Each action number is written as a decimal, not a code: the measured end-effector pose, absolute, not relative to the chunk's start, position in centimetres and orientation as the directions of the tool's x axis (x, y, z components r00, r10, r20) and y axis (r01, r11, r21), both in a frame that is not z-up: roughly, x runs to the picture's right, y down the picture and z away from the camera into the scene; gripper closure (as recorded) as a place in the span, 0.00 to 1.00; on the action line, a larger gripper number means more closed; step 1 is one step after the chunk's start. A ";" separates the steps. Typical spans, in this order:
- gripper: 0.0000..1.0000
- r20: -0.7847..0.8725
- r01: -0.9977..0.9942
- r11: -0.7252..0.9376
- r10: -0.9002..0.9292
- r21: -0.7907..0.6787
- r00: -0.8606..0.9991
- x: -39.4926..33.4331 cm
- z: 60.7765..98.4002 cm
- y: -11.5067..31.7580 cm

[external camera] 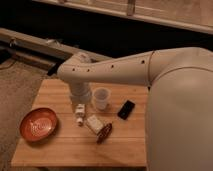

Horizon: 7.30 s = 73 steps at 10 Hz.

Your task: Place the pepper in the ceramic cup

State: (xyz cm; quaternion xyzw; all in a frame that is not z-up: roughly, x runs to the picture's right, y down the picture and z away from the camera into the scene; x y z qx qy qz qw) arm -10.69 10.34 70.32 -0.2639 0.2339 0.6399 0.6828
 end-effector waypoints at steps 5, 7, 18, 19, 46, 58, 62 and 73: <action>0.35 -0.657 -0.997 0.042 0.750 -0.061 0.072 -10.7 70.3 10.3; 0.35 -0.657 -0.997 0.042 0.750 -0.061 0.072 -10.7 70.3 10.3; 0.35 -0.657 -0.997 0.042 0.751 -0.061 0.072 -10.7 70.3 10.3; 0.35 -0.657 -0.997 0.042 0.751 -0.061 0.072 -10.7 70.3 10.3; 0.35 -0.790 -0.989 -0.124 0.598 0.075 -0.135 0.3 78.2 23.9; 0.62 -0.808 -0.986 -0.129 0.568 0.101 -0.157 1.7 81.2 24.6; 0.99 -0.810 -0.985 -0.134 0.562 0.108 -0.165 1.8 81.1 24.6; 1.00 -0.702 -0.998 -0.055 0.709 0.036 -0.065 3.7 76.7 8.0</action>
